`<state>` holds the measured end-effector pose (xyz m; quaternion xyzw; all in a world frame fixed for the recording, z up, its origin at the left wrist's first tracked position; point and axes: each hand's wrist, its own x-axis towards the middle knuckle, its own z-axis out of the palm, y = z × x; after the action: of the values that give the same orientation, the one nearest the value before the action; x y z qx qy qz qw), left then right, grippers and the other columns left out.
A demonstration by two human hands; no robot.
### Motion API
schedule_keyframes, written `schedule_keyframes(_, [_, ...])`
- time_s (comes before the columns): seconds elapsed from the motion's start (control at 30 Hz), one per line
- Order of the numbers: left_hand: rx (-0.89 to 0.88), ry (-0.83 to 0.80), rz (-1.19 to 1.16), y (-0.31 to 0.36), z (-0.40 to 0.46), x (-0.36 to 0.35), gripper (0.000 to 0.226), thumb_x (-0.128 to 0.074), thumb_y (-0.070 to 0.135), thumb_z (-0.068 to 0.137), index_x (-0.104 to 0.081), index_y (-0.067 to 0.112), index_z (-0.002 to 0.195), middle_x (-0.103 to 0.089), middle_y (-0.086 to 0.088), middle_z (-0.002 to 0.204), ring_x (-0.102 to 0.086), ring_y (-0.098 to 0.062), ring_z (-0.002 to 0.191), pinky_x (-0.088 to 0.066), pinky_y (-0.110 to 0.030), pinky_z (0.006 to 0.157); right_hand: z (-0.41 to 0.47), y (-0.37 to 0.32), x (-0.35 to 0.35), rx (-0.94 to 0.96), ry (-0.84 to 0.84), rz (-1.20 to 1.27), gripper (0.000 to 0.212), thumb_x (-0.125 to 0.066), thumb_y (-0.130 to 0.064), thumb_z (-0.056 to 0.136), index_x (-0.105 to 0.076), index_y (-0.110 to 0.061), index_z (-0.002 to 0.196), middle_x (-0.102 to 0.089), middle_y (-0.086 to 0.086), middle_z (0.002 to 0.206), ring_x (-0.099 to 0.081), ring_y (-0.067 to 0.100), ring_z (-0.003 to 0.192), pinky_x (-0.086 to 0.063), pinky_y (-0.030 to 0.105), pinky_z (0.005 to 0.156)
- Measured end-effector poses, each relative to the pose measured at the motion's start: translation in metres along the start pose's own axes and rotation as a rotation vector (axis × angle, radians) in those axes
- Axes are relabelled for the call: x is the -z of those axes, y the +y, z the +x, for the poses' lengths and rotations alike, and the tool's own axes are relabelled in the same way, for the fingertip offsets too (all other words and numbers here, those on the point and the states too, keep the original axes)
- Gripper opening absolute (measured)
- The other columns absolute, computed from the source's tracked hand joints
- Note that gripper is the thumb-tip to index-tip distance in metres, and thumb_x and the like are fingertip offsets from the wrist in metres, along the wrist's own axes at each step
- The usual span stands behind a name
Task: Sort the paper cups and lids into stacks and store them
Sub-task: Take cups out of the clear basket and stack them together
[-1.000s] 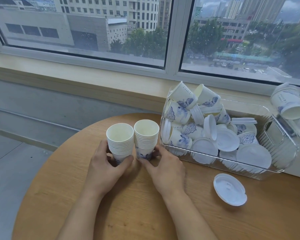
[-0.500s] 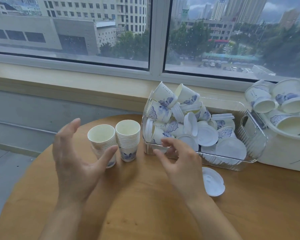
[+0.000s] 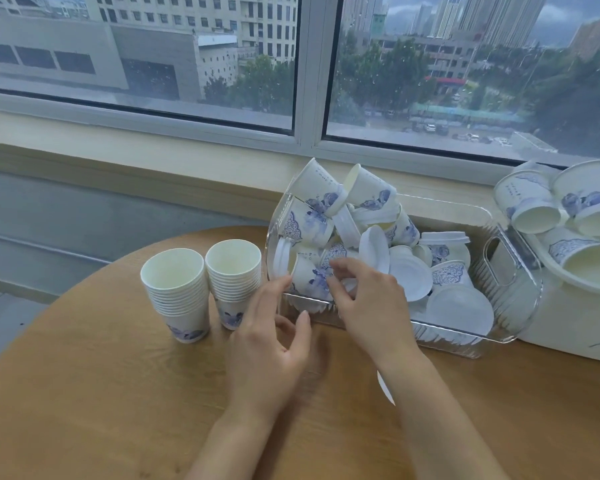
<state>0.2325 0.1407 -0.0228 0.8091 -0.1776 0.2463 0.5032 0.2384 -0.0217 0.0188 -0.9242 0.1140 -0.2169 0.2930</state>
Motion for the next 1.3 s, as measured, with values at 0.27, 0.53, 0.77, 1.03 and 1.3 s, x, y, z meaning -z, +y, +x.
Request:
schedule_keyframes(0.27, [0.033,-0.081,-0.005,-0.011,-0.002,-0.007,0.055,-0.070,0.030,0.086,-0.057,0.032,0.139,-0.060,0.017,0.135,-0.070,-0.002,0.082,-0.060,-0.034,0.061,0.008,0.008,0.004,-0.043,-0.052,-0.069,0.023,-0.063,-0.042,0.101,-0.074,-0.031,0.118,-0.078,-0.014,0.110,-0.071,0.018,0.102,-0.052,0.038,0.094])
schedule_keyframes(0.53, [0.045,-0.108,-0.016,-0.009,-0.001,-0.008,0.056,-0.070,0.029,0.086,-0.057,0.031,0.141,-0.055,0.018,0.142,-0.071,-0.002,0.086,-0.060,-0.033,0.059,0.009,0.011,0.009,-0.143,0.015,0.292,0.012,-0.076,-0.027,0.092,-0.074,-0.034,0.101,-0.076,-0.015,0.082,-0.070,0.001,0.068,-0.059,0.031,0.073])
schedule_keyframes(0.77, [0.005,-0.114,-0.046,-0.001,-0.004,-0.007,0.053,-0.071,0.025,0.087,-0.058,0.030,0.139,-0.054,0.017,0.136,-0.070,-0.006,0.089,-0.058,-0.030,0.055,0.008,0.010,0.022,-0.180,0.062,0.652,0.016,-0.074,-0.008,0.092,-0.073,-0.020,0.101,-0.073,-0.003,0.074,-0.064,0.011,0.058,-0.063,0.043,0.060])
schedule_keyframes(1.03, [0.077,-0.053,-0.160,-0.004,-0.005,-0.011,0.056,-0.071,0.034,0.092,-0.049,0.032,0.144,-0.059,0.014,0.120,-0.067,-0.013,0.086,-0.057,-0.033,0.065,0.014,0.021,0.039,-0.236,-0.064,0.996,0.018,-0.068,0.003,0.095,-0.070,-0.008,0.109,-0.065,0.002,0.079,-0.046,0.010,0.056,-0.046,0.022,0.045])
schedule_keyframes(1.3, [0.117,-0.067,-0.236,0.001,-0.005,-0.010,0.064,-0.062,0.059,0.092,-0.048,0.034,0.148,-0.064,0.012,0.097,-0.064,-0.005,0.072,-0.047,-0.010,0.065,0.007,0.020,0.046,-0.123,-0.304,0.995,0.026,-0.068,0.005,0.093,-0.069,-0.006,0.116,-0.063,0.006,0.081,-0.044,0.012,0.055,-0.045,0.022,0.045])
